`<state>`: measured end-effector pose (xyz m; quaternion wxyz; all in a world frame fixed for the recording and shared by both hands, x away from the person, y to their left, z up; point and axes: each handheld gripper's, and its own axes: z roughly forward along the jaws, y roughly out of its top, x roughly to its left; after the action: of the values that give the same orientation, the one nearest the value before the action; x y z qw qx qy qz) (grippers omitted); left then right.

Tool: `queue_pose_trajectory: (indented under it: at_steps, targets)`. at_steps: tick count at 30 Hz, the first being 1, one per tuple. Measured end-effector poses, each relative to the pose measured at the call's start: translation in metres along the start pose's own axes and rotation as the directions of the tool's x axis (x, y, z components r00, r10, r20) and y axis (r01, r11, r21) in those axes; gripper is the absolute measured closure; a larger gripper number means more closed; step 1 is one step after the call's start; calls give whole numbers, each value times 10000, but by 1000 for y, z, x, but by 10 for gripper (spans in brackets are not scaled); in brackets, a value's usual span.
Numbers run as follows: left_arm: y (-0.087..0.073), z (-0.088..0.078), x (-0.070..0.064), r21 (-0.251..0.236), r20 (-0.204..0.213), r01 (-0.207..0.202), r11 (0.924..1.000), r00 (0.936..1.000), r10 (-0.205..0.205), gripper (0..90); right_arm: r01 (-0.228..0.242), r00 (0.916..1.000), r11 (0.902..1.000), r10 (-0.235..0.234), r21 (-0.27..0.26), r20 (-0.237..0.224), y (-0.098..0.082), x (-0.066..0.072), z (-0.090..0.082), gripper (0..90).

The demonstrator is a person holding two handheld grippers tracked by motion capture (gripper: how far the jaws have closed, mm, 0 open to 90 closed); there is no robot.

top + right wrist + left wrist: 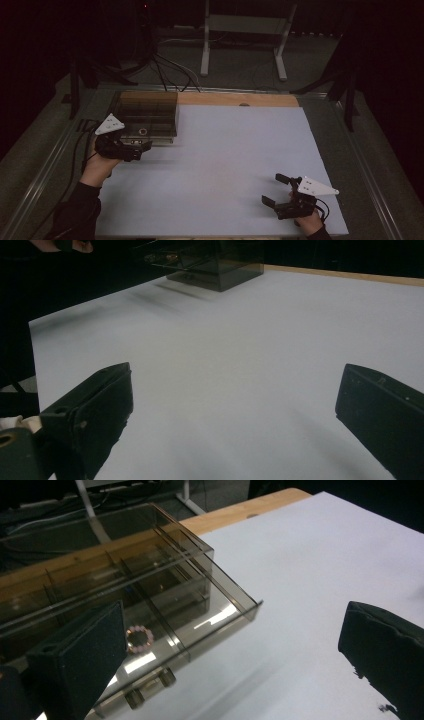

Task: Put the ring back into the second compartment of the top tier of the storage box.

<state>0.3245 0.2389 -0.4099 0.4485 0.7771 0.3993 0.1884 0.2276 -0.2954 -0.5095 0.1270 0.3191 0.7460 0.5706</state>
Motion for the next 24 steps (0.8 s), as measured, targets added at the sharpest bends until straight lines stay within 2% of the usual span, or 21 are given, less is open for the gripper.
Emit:
queue_pose_trajectory:
  at_steps: [4, 15, 24]
  targets:
    - [-6, -3, -3, -74, 94, 85, 9999, 9999, -84, 6, -4, 10000, 10000, 4, -13, -1, 0, 0, 0, 18]
    - [-23, -10, -14, -264, 412, -13, 9996, 9991, 24, 6, -3, 10000, 10000, 3, -6, 6, 0, 0, 0, 18]
    - [-43, -7, -22, -126, 763, 42, 9999, 9971, -32, 6, 0, 10000, 10000, 0, -7, -7, 0, 0, 0, 18]
